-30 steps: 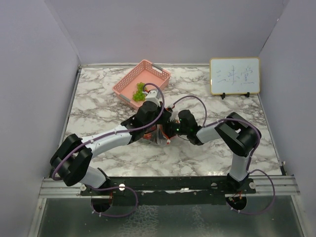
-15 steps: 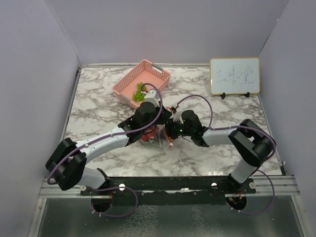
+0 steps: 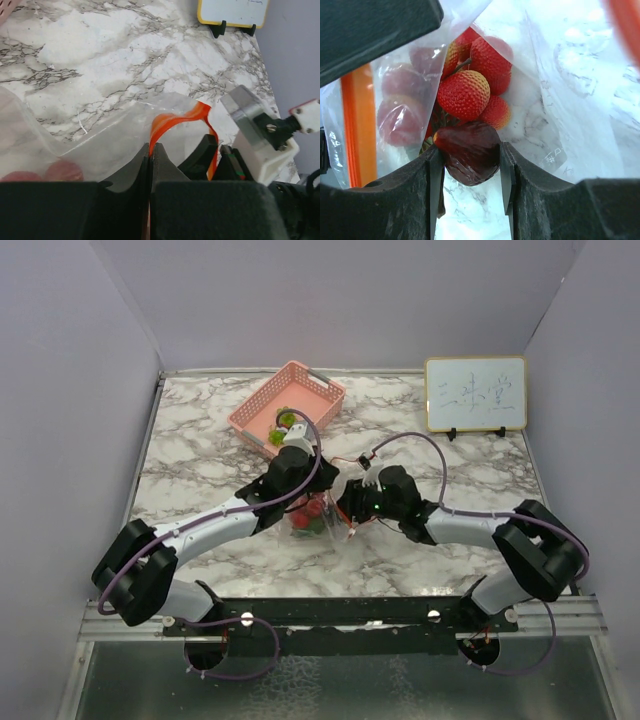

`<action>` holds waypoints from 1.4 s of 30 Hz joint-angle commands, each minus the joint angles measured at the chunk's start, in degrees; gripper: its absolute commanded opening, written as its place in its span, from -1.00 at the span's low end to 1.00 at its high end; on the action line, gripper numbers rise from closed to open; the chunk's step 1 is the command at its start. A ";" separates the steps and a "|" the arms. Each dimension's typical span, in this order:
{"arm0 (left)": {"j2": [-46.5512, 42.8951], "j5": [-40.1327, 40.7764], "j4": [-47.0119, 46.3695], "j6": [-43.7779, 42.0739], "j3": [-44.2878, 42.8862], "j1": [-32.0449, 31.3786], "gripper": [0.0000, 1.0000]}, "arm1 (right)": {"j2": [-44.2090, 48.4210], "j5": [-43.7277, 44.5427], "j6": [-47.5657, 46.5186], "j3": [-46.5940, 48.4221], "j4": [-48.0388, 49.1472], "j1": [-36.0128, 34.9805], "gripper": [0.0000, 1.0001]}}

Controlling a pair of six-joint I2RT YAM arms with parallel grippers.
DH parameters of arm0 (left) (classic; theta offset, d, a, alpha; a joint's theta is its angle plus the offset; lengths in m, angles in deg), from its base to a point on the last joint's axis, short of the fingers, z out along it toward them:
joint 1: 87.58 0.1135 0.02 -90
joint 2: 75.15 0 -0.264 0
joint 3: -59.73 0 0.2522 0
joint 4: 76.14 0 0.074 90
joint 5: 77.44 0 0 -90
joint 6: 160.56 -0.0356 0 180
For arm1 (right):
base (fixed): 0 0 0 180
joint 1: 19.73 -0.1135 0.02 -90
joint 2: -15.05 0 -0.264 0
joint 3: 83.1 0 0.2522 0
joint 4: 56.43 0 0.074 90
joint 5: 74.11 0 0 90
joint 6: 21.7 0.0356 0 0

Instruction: Open the zip-top bag and remove the fake food

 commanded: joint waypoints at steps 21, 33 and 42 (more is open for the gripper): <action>3.23 -3.04 -3.44 0.59 1.69 1.30 -1.00 | 14.80 22.00 -10.53 1.50 -15.67 -0.38 -0.13; 2.16 -2.57 -2.61 -0.11 1.86 1.33 -1.00 | 9.28 25.67 -9.52 0.97 -16.76 -0.38 0.08; 1.63 -1.92 -1.84 -0.60 1.78 1.52 -1.00 | 11.57 21.89 -10.28 -2.58 -16.28 -0.39 0.00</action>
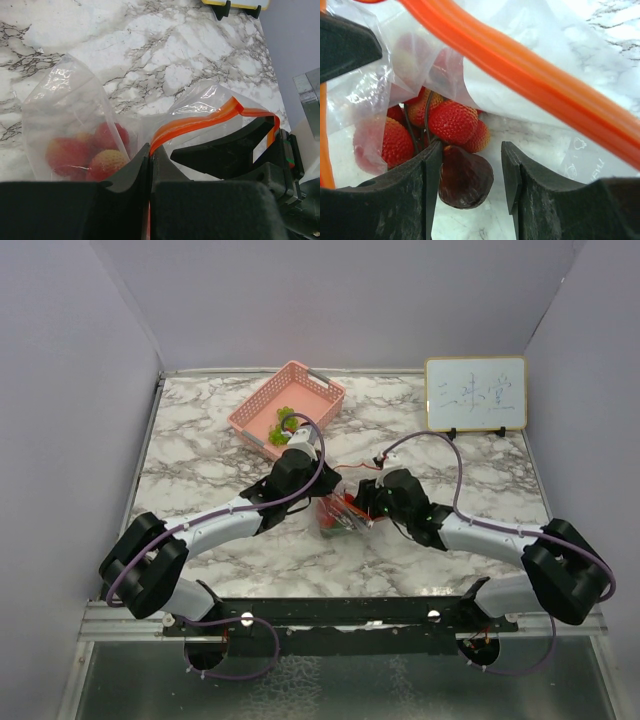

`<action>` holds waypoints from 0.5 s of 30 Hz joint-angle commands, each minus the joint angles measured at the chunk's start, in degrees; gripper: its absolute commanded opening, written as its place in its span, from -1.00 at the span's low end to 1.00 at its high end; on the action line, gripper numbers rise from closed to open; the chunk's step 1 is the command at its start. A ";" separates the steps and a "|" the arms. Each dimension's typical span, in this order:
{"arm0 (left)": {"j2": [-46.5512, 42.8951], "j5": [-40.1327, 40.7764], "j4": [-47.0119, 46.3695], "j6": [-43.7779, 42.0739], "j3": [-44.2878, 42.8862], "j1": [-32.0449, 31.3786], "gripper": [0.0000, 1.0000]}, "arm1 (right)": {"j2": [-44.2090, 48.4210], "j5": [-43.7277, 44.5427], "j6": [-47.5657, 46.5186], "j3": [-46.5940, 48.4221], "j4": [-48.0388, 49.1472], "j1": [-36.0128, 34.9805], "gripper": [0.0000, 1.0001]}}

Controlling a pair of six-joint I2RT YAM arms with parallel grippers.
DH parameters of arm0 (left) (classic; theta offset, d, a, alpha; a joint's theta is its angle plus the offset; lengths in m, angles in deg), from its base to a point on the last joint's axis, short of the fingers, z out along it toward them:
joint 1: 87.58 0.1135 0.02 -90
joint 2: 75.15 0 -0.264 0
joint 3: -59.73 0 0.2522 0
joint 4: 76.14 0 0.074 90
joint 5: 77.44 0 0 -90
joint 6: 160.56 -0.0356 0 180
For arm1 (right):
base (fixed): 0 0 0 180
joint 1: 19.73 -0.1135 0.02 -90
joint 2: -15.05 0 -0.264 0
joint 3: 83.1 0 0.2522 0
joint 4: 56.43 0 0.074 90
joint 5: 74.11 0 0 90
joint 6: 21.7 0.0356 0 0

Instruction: Open the zip-top bag and remove the fake food

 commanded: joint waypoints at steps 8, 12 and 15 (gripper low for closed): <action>-1.54 1.01 0.63 -1.05 0.24 1.05 -1.00 | 6.81 -5.70 -1.41 -5.05 -0.40 -0.02 -0.04; -1.20 0.78 -0.07 -0.70 0.30 1.12 -1.00 | 10.36 -5.97 0.41 -4.44 -1.93 -0.02 -0.06; -1.24 0.57 -1.26 -0.31 0.71 1.15 -1.00 | 12.19 -6.21 0.53 -3.00 -3.49 0.01 -0.07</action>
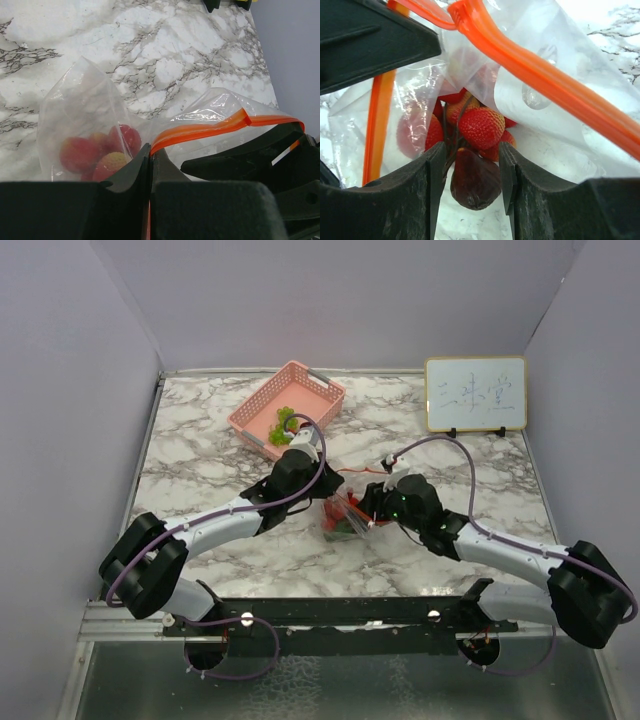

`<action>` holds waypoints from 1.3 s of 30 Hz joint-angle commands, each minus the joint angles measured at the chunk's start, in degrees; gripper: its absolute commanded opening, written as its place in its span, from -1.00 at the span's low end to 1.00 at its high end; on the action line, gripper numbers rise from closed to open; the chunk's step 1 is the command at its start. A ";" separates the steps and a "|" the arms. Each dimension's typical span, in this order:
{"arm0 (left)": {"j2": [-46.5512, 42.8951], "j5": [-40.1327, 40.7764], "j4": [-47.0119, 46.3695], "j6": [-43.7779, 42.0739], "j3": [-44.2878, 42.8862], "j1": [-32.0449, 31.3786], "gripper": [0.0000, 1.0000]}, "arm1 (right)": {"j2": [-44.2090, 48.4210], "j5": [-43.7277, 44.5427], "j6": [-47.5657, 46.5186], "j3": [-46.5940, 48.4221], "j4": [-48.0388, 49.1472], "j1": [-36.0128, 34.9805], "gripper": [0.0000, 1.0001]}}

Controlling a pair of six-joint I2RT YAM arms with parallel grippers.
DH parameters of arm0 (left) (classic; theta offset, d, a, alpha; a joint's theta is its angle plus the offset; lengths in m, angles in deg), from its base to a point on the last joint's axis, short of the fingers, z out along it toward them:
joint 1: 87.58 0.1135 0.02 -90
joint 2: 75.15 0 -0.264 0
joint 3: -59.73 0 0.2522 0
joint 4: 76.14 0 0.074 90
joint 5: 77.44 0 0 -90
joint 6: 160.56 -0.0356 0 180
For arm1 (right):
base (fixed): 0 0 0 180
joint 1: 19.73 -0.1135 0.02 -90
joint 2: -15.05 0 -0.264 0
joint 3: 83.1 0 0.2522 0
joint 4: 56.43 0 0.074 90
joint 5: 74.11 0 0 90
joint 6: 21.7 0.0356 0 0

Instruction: Open the zip-top bag and remove the fake food

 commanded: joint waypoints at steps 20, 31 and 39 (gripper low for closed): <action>0.30 1.97 -2.43 -0.95 -0.11 1.67 -1.00 | 0.25 -23.33 -7.36 -0.84 -2.16 -0.02 -0.25; 1.13 1.67 -2.61 -1.45 -0.98 2.12 -1.00 | -1.76 -23.39 -8.07 2.14 -6.11 -0.01 -0.97; -1.32 2.10 -3.48 -1.44 2.49 2.19 -1.00 | 1.76 -17.38 -6.01 3.45 -9.44 -0.02 -0.51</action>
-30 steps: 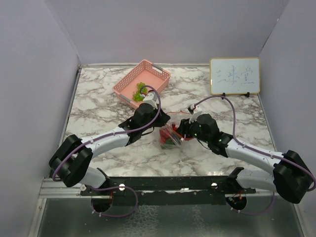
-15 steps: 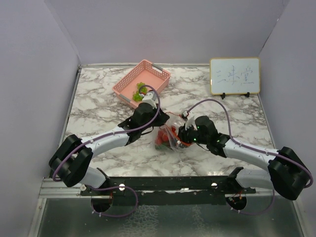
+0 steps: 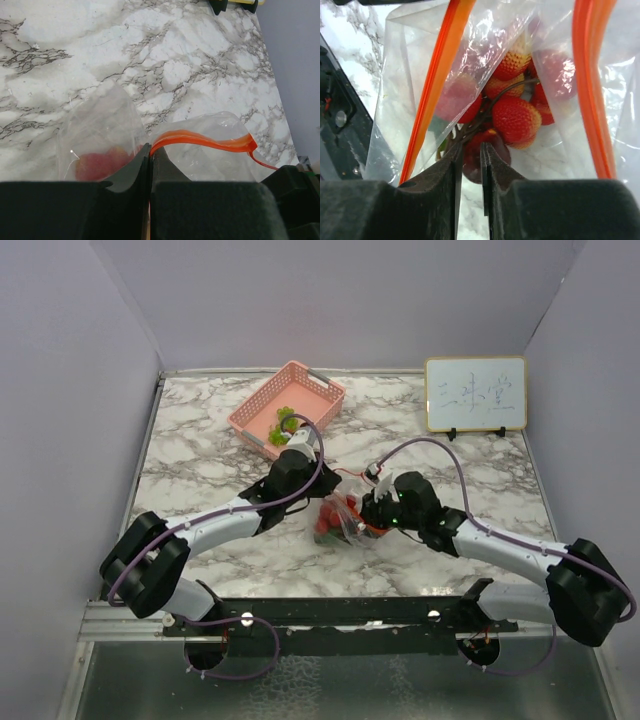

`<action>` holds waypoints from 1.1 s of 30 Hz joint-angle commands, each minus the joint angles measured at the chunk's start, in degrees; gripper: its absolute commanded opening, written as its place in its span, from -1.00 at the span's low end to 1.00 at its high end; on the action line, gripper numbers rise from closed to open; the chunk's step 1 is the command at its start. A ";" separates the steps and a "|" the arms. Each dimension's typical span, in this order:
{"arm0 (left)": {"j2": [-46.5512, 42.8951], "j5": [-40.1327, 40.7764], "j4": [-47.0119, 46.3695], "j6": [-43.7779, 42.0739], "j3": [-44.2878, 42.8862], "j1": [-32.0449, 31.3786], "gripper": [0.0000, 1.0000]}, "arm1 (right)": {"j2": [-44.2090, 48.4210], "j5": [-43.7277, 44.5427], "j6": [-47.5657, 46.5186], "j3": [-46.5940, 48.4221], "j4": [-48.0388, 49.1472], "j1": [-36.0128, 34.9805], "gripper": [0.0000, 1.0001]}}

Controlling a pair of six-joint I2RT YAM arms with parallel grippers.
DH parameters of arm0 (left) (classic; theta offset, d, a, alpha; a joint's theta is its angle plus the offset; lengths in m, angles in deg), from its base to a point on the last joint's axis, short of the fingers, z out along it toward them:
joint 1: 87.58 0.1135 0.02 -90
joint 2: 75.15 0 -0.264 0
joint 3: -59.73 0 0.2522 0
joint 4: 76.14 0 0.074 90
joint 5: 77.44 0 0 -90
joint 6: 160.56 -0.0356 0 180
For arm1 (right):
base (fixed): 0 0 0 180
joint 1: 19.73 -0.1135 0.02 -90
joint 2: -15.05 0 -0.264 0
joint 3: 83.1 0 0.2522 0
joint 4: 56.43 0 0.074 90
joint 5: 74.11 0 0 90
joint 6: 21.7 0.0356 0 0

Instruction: Open the zip-top bag and remove the fake food

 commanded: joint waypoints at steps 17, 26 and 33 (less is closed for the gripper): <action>-0.71 1.73 -1.16 -1.69 0.40 1.29 -1.00 | -3.45 -8.83 -2.92 0.57 -2.74 -0.15 -0.03; -0.74 1.99 -0.29 -2.08 -0.50 1.36 -1.00 | -4.40 -13.48 -3.80 -0.96 -2.39 -0.15 -0.04; -0.63 2.61 -0.39 -2.12 -0.27 1.38 -1.00 | -2.32 -14.57 -4.61 -0.24 -7.74 -0.14 0.26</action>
